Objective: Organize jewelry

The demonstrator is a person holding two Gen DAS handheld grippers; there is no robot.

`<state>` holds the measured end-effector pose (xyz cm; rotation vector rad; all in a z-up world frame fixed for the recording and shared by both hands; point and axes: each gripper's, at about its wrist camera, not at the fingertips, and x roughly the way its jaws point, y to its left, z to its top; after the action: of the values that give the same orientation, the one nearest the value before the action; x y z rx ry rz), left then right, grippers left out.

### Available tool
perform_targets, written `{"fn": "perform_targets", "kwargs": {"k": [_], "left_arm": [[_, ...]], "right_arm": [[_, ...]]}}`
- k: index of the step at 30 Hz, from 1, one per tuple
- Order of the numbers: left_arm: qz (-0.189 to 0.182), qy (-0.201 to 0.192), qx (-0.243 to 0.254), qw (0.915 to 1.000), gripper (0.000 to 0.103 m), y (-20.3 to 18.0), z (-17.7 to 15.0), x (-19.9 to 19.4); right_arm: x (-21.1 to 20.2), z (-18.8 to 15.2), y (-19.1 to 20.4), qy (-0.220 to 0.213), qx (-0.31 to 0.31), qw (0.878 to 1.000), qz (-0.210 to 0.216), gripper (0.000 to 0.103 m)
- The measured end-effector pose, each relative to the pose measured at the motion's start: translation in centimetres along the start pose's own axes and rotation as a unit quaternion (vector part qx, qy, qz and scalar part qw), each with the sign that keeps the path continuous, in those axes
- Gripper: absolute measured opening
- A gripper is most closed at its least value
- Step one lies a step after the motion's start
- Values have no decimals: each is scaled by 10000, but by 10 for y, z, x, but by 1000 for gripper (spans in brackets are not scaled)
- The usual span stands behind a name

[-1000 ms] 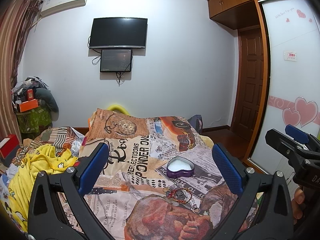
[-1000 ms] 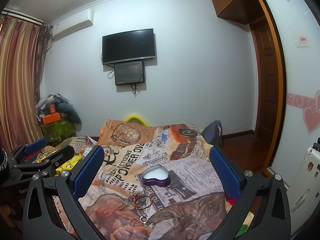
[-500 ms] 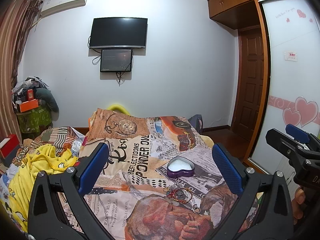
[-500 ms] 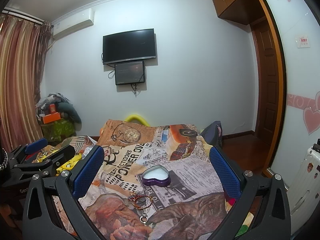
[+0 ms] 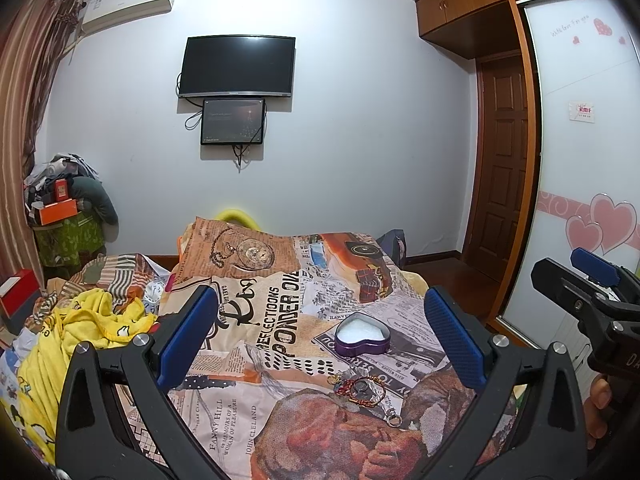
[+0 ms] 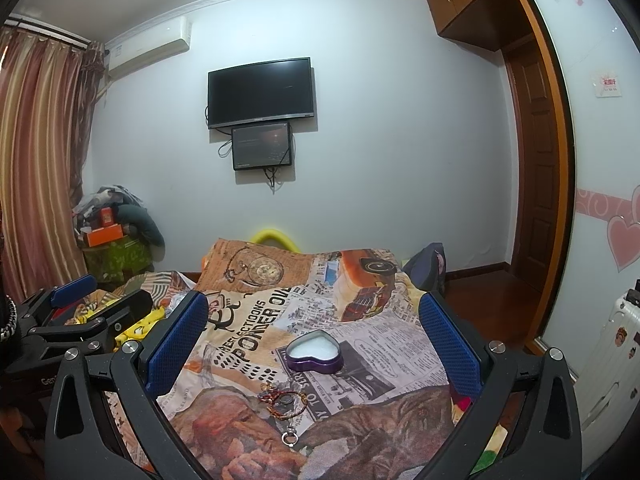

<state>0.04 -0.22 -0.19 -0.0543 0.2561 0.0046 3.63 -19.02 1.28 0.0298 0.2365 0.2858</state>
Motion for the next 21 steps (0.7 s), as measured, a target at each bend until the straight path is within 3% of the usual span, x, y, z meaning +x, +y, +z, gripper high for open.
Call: {"fn": "perform_targets", "kwargs": {"k": [14, 21], "left_arm": [[37, 157, 27, 9999, 103, 4, -3, 11], [58, 551, 170, 9983, 103, 4, -13, 39]], "right_arm": [[9, 0, -1, 122, -4, 9999, 16, 103], [31, -12, -8, 439, -29, 9990, -20, 103]]}}
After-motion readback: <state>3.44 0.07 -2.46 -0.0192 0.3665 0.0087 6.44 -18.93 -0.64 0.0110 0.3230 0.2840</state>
